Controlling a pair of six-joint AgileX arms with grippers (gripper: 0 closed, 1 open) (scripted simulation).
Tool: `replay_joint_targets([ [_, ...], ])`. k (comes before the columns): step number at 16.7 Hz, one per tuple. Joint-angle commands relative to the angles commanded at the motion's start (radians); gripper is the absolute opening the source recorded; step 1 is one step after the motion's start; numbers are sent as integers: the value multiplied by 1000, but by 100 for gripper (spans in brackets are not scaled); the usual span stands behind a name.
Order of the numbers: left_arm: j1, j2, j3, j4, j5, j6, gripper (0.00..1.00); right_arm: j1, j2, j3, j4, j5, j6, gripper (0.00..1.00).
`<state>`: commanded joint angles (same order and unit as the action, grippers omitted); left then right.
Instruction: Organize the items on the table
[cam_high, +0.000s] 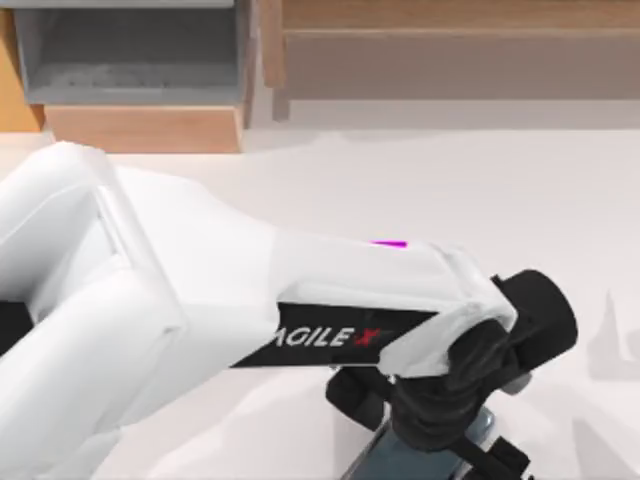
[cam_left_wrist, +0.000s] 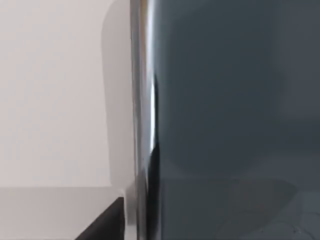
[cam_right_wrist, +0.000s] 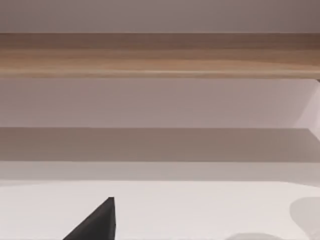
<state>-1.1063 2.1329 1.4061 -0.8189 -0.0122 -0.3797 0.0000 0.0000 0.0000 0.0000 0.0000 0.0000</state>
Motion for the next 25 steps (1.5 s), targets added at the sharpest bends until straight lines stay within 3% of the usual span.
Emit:
replay_joint_targets([
  [7,0,0,0,0,0,0,2,0,0,0,0,0,0,100],
  [17,0,-19,7,-11,-1,1,0,0,0,0,0,0,0,100],
  [25,0,-64,62,-111,-2,0,0,0,0,0,0,0,0,100],
])
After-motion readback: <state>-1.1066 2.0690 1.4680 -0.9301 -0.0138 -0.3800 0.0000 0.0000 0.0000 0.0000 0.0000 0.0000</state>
